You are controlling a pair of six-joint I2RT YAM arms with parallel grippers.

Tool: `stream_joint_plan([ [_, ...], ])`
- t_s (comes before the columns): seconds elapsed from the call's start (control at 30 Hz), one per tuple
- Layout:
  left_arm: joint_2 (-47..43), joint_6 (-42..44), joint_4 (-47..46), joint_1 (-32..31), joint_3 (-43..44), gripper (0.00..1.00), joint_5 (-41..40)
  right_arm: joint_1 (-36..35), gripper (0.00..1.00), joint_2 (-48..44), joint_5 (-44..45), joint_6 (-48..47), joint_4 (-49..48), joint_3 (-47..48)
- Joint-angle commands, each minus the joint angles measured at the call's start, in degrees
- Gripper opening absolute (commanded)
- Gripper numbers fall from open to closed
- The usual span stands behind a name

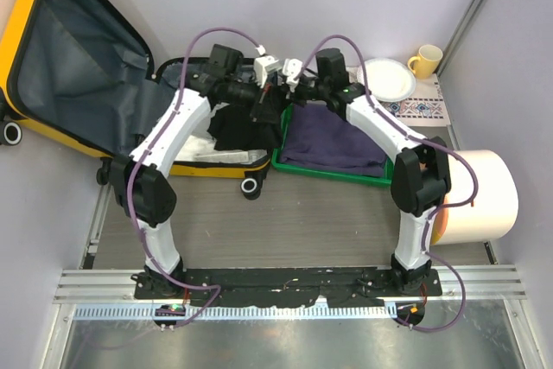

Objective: Open, take out, and arrange the luggage

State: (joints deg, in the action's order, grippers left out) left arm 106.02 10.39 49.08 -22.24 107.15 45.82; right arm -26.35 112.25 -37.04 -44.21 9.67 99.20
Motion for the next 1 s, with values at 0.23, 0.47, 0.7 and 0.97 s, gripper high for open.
stream_joint_plan([
  [0.23, 10.35, -17.32, -17.42, -14.75, 7.81, 0.00, -0.65, 12.36, 0.01, -12.13, -7.60, -5.28, -5.01, -12.44],
  [0.47, 19.13, -21.90, -22.79, -22.04, 16.41, 0.00, -3.02, 20.54, 0.01, -15.30, -13.31, -9.22, -3.44, -17.54],
  [0.7, 24.85, -27.26, -30.00, -27.77, 18.18, 0.00, -5.74, 28.10, 0.01, -16.18, -17.63, -17.05, 1.31, -19.92],
  [0.97, 30.56, -32.28, -40.63, -30.93, 17.04, 0.00, -9.69, 32.06, 0.01, -13.81, -18.34, -30.49, 3.60, -23.87],
])
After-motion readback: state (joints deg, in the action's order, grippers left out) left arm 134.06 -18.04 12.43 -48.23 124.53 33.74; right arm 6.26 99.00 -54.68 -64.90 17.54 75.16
